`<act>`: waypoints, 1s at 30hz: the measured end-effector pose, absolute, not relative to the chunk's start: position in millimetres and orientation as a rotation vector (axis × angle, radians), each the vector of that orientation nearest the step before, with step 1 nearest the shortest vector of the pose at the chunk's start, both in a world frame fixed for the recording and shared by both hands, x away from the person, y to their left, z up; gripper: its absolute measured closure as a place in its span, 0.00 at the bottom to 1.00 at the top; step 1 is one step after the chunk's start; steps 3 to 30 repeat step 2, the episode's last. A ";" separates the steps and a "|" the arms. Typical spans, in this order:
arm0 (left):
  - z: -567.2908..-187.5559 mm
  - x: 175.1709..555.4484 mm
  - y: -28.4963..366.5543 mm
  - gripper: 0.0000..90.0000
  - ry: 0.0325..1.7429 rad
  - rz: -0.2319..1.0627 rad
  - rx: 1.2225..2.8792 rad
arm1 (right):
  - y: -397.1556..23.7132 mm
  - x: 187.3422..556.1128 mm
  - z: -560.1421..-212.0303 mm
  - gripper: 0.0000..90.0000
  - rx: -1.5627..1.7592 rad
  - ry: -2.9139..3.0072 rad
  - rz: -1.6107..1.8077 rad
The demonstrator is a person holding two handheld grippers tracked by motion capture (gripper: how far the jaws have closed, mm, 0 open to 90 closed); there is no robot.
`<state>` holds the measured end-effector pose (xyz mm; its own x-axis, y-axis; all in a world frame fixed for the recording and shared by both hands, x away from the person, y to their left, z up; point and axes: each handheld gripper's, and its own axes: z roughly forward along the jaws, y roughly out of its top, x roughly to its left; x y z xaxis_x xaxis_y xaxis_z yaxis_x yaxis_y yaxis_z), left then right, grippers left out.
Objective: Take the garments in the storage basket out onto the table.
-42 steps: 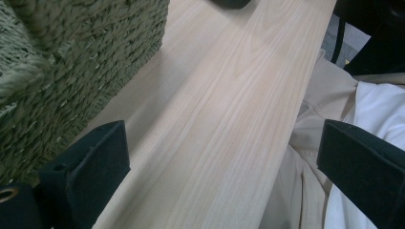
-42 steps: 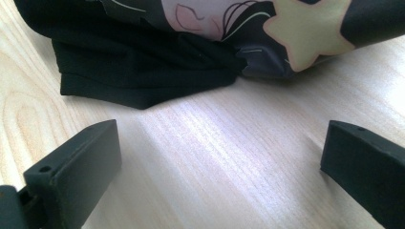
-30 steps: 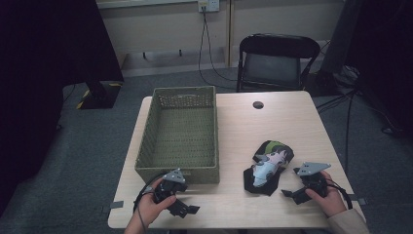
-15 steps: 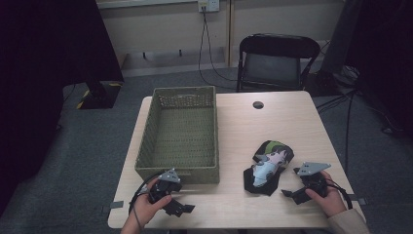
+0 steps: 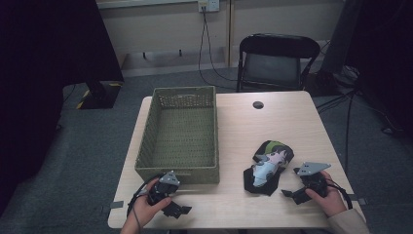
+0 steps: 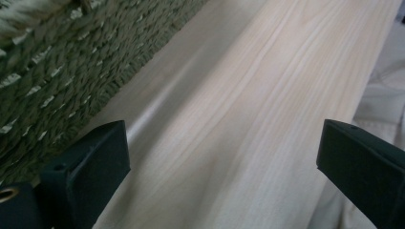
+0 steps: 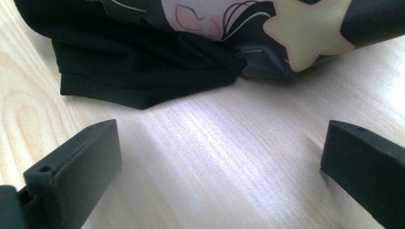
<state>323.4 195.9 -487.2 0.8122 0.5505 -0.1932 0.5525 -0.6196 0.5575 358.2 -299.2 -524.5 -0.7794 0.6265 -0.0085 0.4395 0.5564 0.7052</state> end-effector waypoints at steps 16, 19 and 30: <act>-490.1 323.3 194.7 0.04 0.804 0.020 2.393 | -299.2 358.3 -524.4 0.00 0.887 2.535 1.041; -490.1 323.3 194.7 0.04 0.804 0.020 2.393 | -299.2 358.3 -524.4 0.00 0.887 2.535 1.041; -490.1 323.3 194.7 0.04 0.804 0.020 2.393 | -299.2 358.3 -524.4 0.00 0.887 2.535 1.041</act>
